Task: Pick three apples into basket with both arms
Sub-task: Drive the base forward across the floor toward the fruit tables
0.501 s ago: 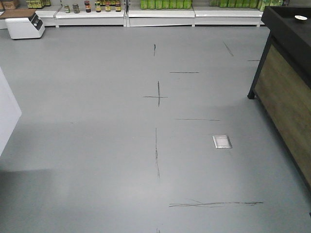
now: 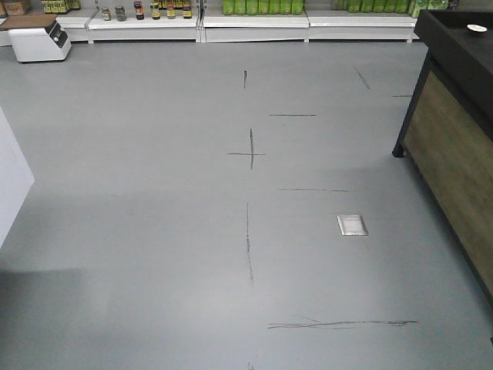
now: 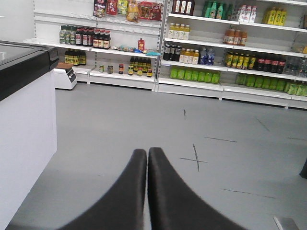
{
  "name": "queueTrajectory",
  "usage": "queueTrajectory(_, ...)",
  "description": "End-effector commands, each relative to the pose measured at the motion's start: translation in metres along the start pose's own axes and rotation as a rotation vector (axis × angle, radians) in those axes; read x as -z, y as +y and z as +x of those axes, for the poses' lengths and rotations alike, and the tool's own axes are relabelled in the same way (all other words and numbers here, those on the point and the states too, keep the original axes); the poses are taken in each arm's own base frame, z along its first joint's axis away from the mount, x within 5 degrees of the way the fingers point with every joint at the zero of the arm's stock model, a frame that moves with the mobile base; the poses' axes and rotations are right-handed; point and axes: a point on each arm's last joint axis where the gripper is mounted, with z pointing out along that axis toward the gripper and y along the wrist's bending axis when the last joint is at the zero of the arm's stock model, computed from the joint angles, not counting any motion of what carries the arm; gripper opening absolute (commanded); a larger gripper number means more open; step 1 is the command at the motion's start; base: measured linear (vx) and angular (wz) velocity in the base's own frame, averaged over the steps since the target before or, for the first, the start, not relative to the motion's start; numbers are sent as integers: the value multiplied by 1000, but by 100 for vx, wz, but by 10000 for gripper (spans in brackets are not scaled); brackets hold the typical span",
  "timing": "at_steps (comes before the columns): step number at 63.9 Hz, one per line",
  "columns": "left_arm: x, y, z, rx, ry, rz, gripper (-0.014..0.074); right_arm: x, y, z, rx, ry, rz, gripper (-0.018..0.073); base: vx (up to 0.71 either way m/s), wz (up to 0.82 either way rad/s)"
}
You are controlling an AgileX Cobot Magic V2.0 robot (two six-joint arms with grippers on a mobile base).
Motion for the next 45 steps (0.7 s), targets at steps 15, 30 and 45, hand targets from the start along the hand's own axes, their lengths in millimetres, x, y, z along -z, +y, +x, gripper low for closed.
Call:
queueTrajectory(15, 0, 0, -1, 4, -69, 15, -6, 0, 0, -2, 8, -62, 3, -4, 0, 0)
queueTrajectory(30, 0, 0, -1, 4, -69, 15, -6, 0, 0, -2, 8, -62, 3, -4, 0, 0)
queueTrajectory(45, 0, 0, -1, 4, -69, 15, -6, 0, 0, -2, 8, -62, 3, -4, 1, 3)
